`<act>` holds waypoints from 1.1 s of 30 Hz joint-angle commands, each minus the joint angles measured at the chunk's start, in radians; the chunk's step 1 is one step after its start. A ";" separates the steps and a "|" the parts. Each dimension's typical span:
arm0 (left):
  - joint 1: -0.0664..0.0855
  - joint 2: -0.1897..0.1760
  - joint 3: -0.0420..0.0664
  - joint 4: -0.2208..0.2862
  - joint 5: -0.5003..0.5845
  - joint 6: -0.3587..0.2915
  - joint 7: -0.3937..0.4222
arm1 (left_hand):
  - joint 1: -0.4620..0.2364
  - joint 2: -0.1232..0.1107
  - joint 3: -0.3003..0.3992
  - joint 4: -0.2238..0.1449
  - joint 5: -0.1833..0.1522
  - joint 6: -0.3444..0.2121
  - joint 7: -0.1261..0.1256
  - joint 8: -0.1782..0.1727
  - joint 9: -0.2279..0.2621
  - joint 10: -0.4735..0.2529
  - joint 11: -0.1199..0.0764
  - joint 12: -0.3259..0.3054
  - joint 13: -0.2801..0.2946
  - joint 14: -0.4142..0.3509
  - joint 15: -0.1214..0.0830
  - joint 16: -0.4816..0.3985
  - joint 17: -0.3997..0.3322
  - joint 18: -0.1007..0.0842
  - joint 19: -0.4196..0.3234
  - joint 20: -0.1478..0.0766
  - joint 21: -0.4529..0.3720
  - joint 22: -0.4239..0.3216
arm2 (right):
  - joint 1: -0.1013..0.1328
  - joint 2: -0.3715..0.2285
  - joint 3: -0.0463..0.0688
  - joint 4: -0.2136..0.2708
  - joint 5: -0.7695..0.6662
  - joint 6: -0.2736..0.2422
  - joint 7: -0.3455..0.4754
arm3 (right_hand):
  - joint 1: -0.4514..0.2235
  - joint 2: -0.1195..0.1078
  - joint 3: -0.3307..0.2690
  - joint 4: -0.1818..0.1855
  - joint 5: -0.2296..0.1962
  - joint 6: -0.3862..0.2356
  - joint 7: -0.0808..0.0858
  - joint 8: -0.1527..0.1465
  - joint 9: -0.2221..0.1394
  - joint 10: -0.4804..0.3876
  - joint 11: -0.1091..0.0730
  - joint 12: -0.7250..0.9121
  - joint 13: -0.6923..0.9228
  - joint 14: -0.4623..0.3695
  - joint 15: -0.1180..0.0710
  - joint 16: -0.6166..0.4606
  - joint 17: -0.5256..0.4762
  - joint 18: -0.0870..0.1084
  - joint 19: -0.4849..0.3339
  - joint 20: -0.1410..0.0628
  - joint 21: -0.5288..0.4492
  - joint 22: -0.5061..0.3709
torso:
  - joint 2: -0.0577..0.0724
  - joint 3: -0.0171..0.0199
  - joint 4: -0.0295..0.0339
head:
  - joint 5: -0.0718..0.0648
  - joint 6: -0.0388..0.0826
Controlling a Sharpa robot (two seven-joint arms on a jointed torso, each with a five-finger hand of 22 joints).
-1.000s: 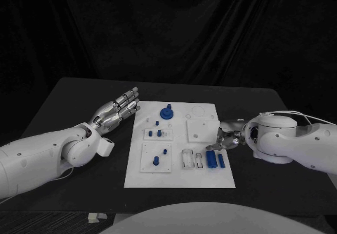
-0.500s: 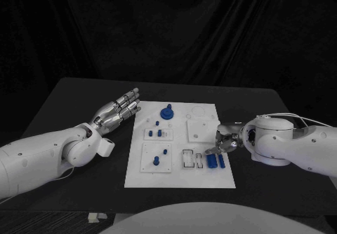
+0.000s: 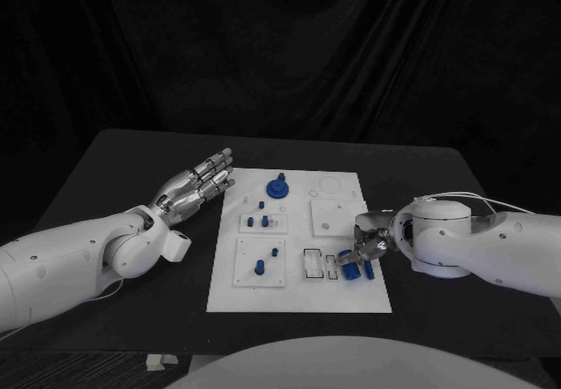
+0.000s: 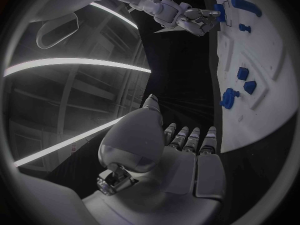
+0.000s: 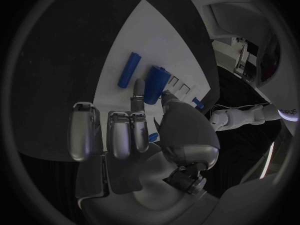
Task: Assemble the parts on the task board
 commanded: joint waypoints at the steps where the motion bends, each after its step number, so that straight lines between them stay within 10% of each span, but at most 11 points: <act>1: -0.002 0.001 0.001 0.001 0.005 0.018 0.006 | 0.009 0.001 -0.001 -0.002 0.003 0.000 0.003 0.004 0.001 -0.002 0.008 0.003 0.000 -0.002 0.008 -0.004 -0.001 0.016 0.001 0.006 -0.006 -0.001 | -0.007 0.006 0.000 -0.006 -0.001 0.052 -0.045 | 0.009 -0.001 -0.002 0.001 -0.003 -0.011 -0.002 0.006 0.010 0.104 -0.007 0.002 0.263 0.107 -0.008 0.006 0.263 -0.002 0.023 -0.007 -0.006 0.204 | 0.001 0.0015 -0.0011 | 0.005 0.000; 9: -0.003 0.001 0.001 0.002 0.005 0.022 0.001 | 0.013 0.006 0.000 0.000 0.011 0.009 0.016 0.006 0.002 -0.002 0.012 0.004 0.000 -0.002 0.014 -0.004 -0.001 0.016 0.001 0.009 -0.006 -0.001 | -0.021 0.036 0.000 -0.022 -0.001 0.067 -0.045 | 0.041 0.021 0.010 -0.025 0.082 -0.050 0.000 0.013 0.071 0.104 -0.006 0.002 0.263 0.107 -0.010 0.006 0.263 0.001 0.018 -0.010 -0.018 0.201 | 0.001 0.0008 -0.0010 | 0.001 0.000; 15: -0.004 0.000 0.001 0.004 0.005 0.023 -0.002 | 0.015 0.010 0.001 0.000 0.029 0.025 0.032 0.011 0.005 -0.002 0.012 0.004 0.000 -0.002 0.017 -0.004 -0.001 0.015 0.001 0.010 -0.006 -0.001 | -0.026 0.044 0.000 -0.024 -0.001 0.040 -0.018 | 0.085 0.034 0.038 -0.070 0.272 -0.083 0.001 0.012 0.120 0.104 -0.005 0.002 0.263 0.107 -0.010 0.006 0.263 0.003 0.014 -0.010 -0.030 0.197 | 0.000 0.0007 -0.0007 | 0.002 0.000; 20: -0.004 -0.003 0.001 0.006 0.005 0.023 -0.004 | 0.016 0.010 0.001 0.000 0.032 0.026 0.033 0.011 0.005 -0.002 0.012 0.004 0.000 -0.002 0.018 -0.004 -0.001 0.015 0.001 0.010 -0.006 -0.001 | -0.027 0.042 0.000 -0.021 0.028 -0.007 0.021 | 0.143 0.025 0.139 -0.126 0.638 -0.109 -0.002 0.004 0.153 0.104 -0.008 0.002 0.263 0.107 -0.013 0.006 0.263 0.004 0.012 -0.013 -0.035 0.196 | 0.001 0.0007 -0.0026 | 0.006 0.000; 26: -0.004 -0.005 0.001 0.007 0.005 0.023 -0.005 | 0.016 0.012 0.001 0.000 0.036 0.026 0.034 0.011 0.005 -0.002 0.012 0.004 0.000 -0.002 0.018 -0.004 -0.001 0.015 0.001 0.010 -0.006 -0.001 | -0.027 0.033 0.000 -0.008 0.057 -0.073 0.050 | 0.121 0.006 0.266 -0.153 0.882 -0.105 -0.001 0.019 0.198 0.104 -0.009 0.002 0.263 0.107 -0.013 0.006 0.263 0.005 0.011 -0.014 -0.039 0.196 | 0.002 0.0008 -0.0022 | 0.009 0.000; 33: -0.004 -0.005 0.001 0.006 0.005 0.023 -0.008 | 0.018 0.013 0.002 0.000 0.041 0.026 0.035 0.011 0.005 -0.002 0.012 0.005 0.001 -0.002 0.018 -0.004 -0.001 0.015 0.001 0.010 -0.006 -0.001 | -0.013 0.004 0.001 0.030 0.133 -0.153 0.064 | 0.103 0.006 0.318 -0.167 0.925 -0.102 -0.001 0.029 0.222 0.104 -0.010 0.002 0.263 0.107 -0.014 0.006 0.263 0.006 0.009 -0.015 -0.043 0.194 | 0.001 0.0005 0.0015 | 0.008 0.000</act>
